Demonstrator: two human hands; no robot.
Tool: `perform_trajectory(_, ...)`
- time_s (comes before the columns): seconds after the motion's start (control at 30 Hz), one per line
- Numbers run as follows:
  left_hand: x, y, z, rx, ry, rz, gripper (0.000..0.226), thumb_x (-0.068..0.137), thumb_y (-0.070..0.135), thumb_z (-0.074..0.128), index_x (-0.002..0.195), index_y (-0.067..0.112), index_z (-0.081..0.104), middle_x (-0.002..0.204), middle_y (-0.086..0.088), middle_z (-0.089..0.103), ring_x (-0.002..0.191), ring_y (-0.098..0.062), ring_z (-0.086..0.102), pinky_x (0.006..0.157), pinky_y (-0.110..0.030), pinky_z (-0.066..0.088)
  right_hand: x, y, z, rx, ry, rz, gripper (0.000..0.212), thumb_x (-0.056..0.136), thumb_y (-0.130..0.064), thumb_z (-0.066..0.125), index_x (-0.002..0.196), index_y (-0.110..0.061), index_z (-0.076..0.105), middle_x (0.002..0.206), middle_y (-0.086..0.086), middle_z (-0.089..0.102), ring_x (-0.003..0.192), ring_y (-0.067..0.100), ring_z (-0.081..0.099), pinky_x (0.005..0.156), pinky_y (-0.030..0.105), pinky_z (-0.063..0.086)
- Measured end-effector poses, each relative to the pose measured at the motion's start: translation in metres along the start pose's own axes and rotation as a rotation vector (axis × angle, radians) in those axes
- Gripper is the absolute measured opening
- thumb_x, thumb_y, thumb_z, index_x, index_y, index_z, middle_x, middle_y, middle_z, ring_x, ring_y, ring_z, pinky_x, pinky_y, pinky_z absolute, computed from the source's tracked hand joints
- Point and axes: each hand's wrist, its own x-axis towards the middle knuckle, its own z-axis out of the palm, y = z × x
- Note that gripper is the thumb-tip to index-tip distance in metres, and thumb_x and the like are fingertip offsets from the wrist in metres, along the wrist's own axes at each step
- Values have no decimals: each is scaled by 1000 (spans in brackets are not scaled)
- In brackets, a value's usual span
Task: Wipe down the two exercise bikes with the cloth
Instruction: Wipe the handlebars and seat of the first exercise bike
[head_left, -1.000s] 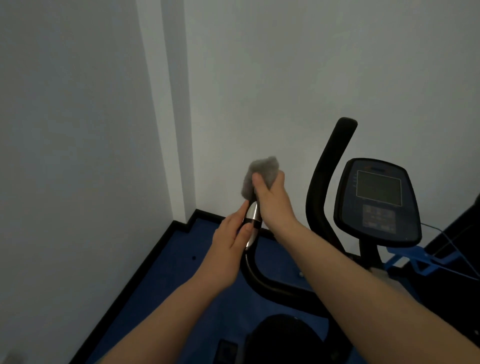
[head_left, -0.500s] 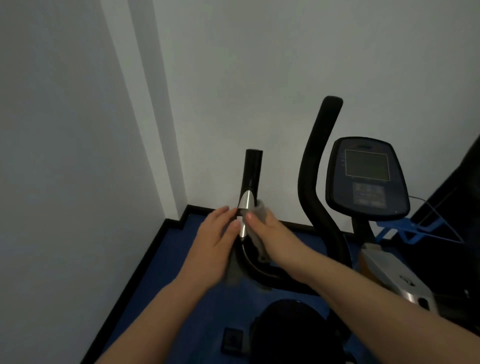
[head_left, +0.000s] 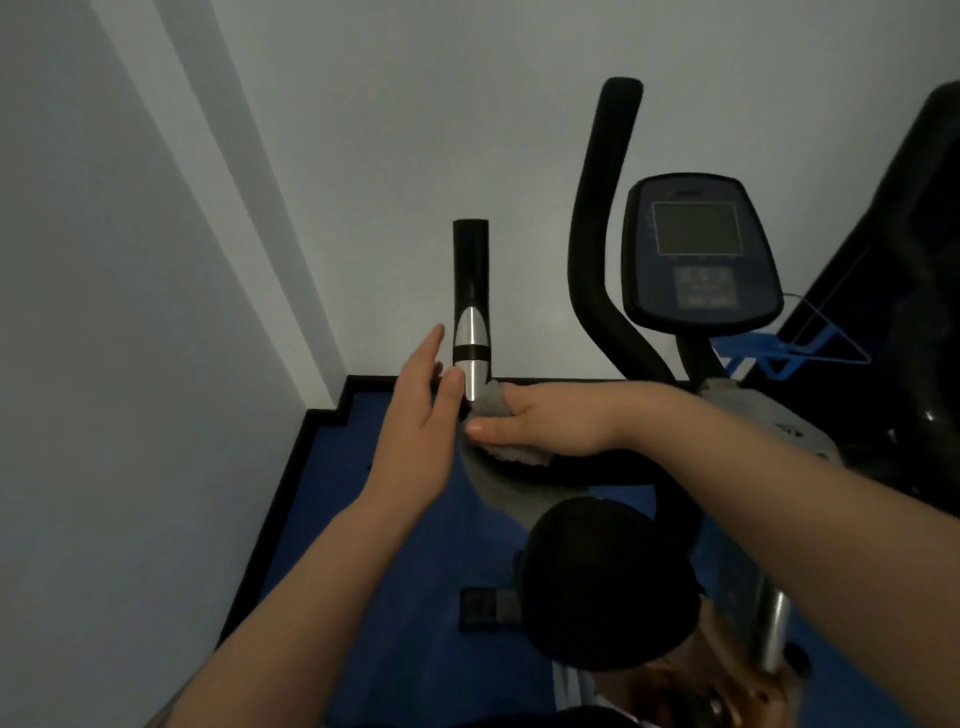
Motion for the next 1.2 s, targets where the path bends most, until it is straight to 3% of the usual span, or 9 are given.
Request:
perform_trajectory(0.07, 0, 2, -5, 79, -14, 96, 50, 102, 27, 43, 147, 36, 23, 156, 8, 27, 141, -4, 27, 117, -24, 23, -5, -2, 5, -15, 33, 27, 28, 99, -44, 48, 101, -17, 53, 89, -9, 57, 78, 0, 53, 80, 23, 41)
perform_trajectory(0.13, 1, 5, -12, 234, -42, 249, 49, 102, 28, 46, 146, 36, 26, 159, 11, 20, 147, -6, 14, 119, -21, 11, -23, 1, -1, -241, -33, 80, 40, 96, -49, 49, 123, -20, 45, 106, -6, 57, 95, 10, 55, 85, 28, 42)
perform_trajectory(0.27, 8, 6, -16, 359, -187, 360, 42, 102, 24, 42, 143, 35, 37, 159, 15, 13, 149, -5, 3, 115, -13, 4, -54, 7, -16, -636, -128, 139, 34, 97, -50, 47, 116, -22, 42, 96, -4, 54, 92, 20, 56, 80, 35, 43)
perform_trajectory(0.37, 3, 3, -8, 295, -204, 338, 44, 105, 19, 36, 147, 27, 35, 161, 12, 8, 148, -3, 6, 120, -25, 8, -39, 0, -3, -588, -117, 125, 40, 97, -54, 43, 115, -19, 38, 94, -5, 50, 92, 20, 54, 80, 34, 41)
perform_trajectory(0.53, 1, 1, -4, 179, -228, 321, 44, 106, 15, 32, 148, 24, 33, 162, 12, 7, 146, 4, 9, 117, -15, 10, -24, 1, 5, -469, -71, 92, 49, 96, -57, 41, 123, -15, 37, 97, -2, 53, 91, 18, 53, 79, 33, 40)
perform_trajectory(0.73, 0, -4, -3, 214, -204, 335, 43, 107, 19, 32, 149, 29, 33, 162, 14, 7, 146, 3, 9, 116, -12, 10, -36, 7, -18, -612, -249, 122, 43, 96, -56, 44, 119, -21, 36, 89, -4, 51, 80, 14, 52, 73, 34, 38)
perform_trajectory(0.93, -3, -5, 9, 160, -148, 308, 42, 107, 13, 28, 147, 24, 32, 160, 13, 6, 146, 3, 6, 115, -11, 9, -19, 11, 9, -393, -14, 19, 45, 95, -60, 39, 111, -19, 42, 94, -5, 52, 88, 14, 52, 79, 30, 38)
perform_trajectory(1.07, -4, 7, 2, 170, -202, 255, 42, 107, 13, 31, 146, 27, 31, 159, 13, 5, 142, 13, 6, 113, -7, 8, -38, 9, -1, -245, 10, 21, 34, 101, -44, 41, 117, -15, 50, 105, -1, 60, 95, 13, 55, 86, 29, 41)
perform_trajectory(1.2, -18, 23, 1, 159, -216, 180, 48, 102, 5, 42, 145, 24, 33, 160, 8, 6, 138, 14, 8, 114, -11, 11, -63, 8, 15, -105, 336, -2, 30, 102, -41, 40, 117, -18, 51, 103, 5, 65, 93, 19, 61, 87, 40, 49)
